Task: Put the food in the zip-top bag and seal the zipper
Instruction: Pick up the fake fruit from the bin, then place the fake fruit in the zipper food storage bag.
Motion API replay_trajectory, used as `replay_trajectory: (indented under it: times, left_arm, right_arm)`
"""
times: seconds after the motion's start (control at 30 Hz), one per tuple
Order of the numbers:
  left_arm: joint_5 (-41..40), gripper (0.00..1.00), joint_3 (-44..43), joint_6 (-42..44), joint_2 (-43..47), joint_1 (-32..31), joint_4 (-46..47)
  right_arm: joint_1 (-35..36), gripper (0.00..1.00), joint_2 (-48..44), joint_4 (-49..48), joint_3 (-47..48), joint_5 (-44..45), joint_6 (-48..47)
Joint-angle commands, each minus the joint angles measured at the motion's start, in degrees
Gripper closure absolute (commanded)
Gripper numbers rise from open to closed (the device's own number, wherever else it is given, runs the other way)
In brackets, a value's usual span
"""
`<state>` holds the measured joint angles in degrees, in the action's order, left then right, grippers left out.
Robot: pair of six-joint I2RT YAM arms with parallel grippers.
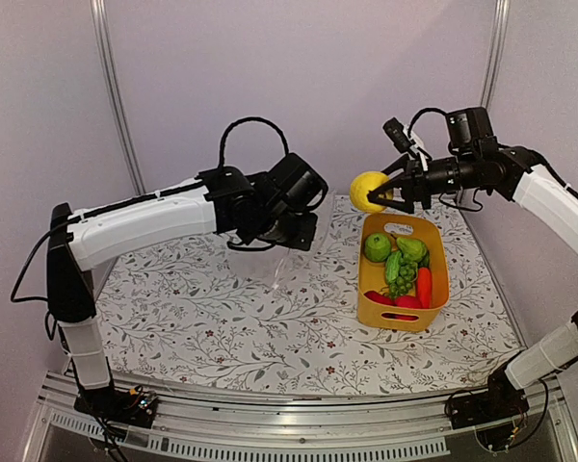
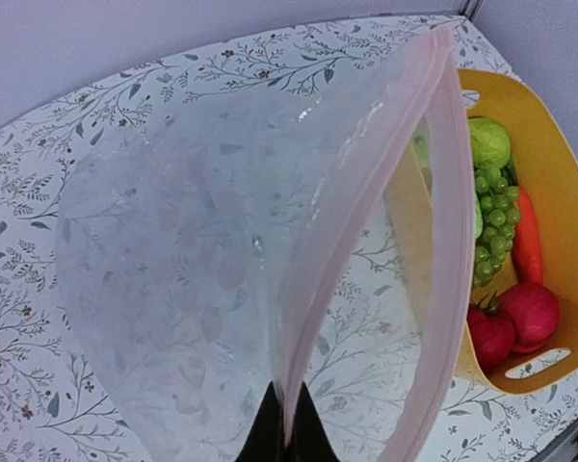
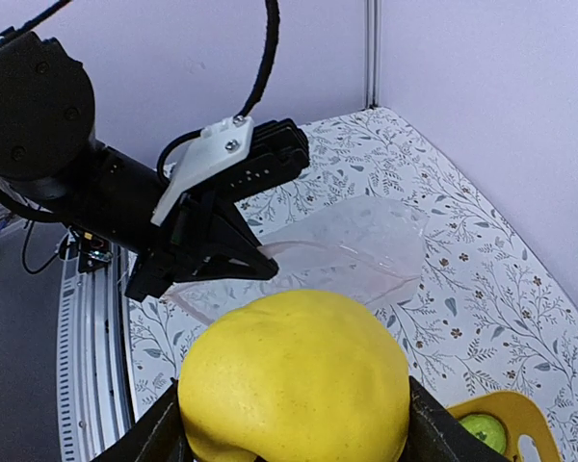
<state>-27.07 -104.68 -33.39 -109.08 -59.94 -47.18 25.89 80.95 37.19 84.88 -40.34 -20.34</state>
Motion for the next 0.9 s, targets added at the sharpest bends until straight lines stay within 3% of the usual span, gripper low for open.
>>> replay_trajectory:
  times: [0.0,0.37,0.87]
  left_arm:
    - [2.2,1.00,-2.9,0.6,-0.1,0.8,2.6]
    - [7.6,1.00,0.0,-0.9,3.6,0.7,10.0]
    - [11.4,1.00,8.7,-3.2,11.5,0.7,21.5]
  right_arm:
    - [1.2,0.56,2.6,-3.8,4.9,-11.9,6.0]
    - [5.6,0.55,9.7,-7.4,8.2,-19.4,12.4]
    - [5.8,0.55,10.6,-10.6,1.1,-16.8,12.2]
